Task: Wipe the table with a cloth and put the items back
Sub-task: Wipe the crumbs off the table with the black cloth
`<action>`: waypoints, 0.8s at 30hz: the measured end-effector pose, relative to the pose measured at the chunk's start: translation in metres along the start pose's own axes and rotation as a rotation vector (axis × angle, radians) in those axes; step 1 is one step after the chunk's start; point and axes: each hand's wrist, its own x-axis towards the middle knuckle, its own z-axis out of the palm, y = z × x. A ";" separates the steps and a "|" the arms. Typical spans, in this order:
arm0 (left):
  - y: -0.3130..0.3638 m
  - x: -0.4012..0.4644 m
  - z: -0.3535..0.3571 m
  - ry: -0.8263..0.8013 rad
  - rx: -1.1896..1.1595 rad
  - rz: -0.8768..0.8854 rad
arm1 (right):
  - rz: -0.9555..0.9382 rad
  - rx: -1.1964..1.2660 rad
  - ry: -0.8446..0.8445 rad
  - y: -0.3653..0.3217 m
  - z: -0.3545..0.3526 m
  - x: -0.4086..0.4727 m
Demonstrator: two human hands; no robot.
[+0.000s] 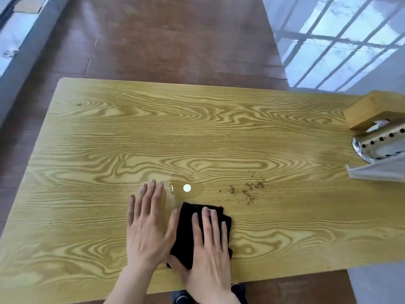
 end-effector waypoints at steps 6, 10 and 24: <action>-0.007 0.030 0.012 0.022 0.060 0.030 | -0.070 -0.033 0.021 0.007 0.008 0.006; -0.015 0.041 0.020 0.022 0.029 0.011 | -0.098 0.145 0.184 0.018 0.018 0.014; -0.020 0.045 0.024 0.048 -0.054 -0.005 | 0.175 0.226 0.287 -0.013 0.005 0.134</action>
